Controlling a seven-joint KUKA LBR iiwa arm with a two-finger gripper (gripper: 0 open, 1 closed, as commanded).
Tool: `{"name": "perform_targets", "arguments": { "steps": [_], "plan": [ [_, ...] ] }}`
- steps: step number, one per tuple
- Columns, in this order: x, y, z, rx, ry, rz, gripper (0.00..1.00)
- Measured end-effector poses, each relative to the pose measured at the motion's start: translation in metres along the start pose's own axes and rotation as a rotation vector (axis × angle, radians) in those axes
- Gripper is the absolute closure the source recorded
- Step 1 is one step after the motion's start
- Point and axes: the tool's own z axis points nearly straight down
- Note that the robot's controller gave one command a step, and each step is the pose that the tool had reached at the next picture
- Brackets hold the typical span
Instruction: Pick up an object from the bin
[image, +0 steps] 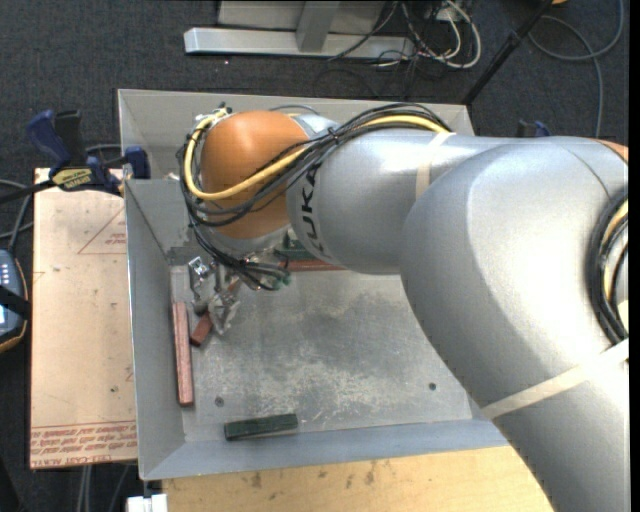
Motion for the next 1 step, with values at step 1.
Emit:
{"name": "perform_targets", "arguments": {
  "steps": [1],
  "plan": [
    [0.0005,0.0001,-0.1464,0.002,-0.006,0.014,1.00]
  ]
}}
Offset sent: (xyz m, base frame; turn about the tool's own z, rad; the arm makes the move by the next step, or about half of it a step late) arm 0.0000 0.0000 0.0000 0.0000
